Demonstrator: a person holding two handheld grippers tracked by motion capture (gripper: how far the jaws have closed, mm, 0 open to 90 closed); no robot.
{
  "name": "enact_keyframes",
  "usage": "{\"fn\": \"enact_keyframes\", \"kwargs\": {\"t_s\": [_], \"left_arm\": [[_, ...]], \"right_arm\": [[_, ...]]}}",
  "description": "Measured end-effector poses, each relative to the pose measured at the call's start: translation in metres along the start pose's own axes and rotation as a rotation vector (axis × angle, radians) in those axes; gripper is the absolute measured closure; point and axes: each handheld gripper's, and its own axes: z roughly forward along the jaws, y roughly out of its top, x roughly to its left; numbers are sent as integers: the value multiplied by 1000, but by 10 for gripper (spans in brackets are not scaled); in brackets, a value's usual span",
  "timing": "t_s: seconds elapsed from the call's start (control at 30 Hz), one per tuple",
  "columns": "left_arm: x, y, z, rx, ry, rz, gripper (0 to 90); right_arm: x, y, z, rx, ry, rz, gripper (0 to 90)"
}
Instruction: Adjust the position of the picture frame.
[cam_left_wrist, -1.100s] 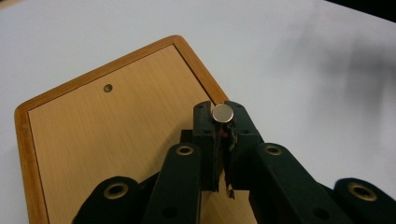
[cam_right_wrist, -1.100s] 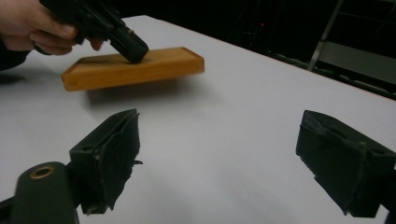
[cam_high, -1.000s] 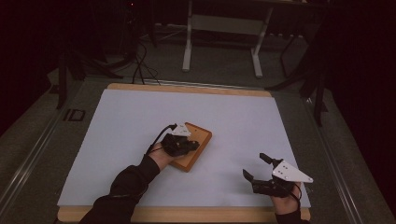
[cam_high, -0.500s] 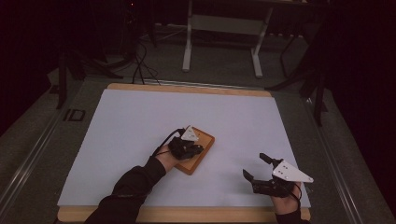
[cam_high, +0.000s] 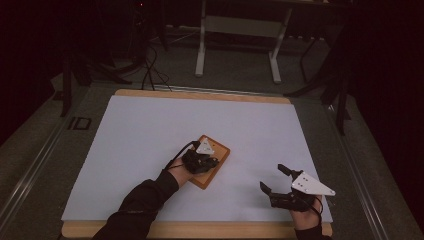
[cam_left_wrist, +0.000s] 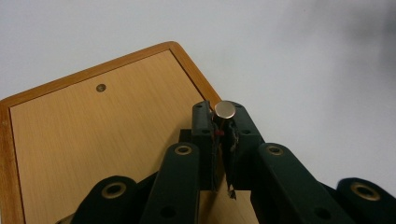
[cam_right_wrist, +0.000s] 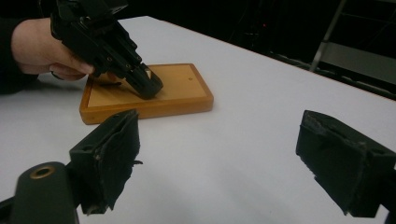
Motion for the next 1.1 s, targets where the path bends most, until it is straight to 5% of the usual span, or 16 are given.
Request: {"fn": "enact_keyframes", "kwargs": {"t_s": [0.27,0.57,1.1], "left_arm": [[2,1,-17,-27,-33,-9,761],[7,-8,-49,-48,-13,-30,762],[36,-56,-88,-27,121,-149,897]], "right_arm": [[-1,0,0,1,0,3,133],[1,0,0,2,-4,0,132],[1,0,1,-5,1,5,132]]}}
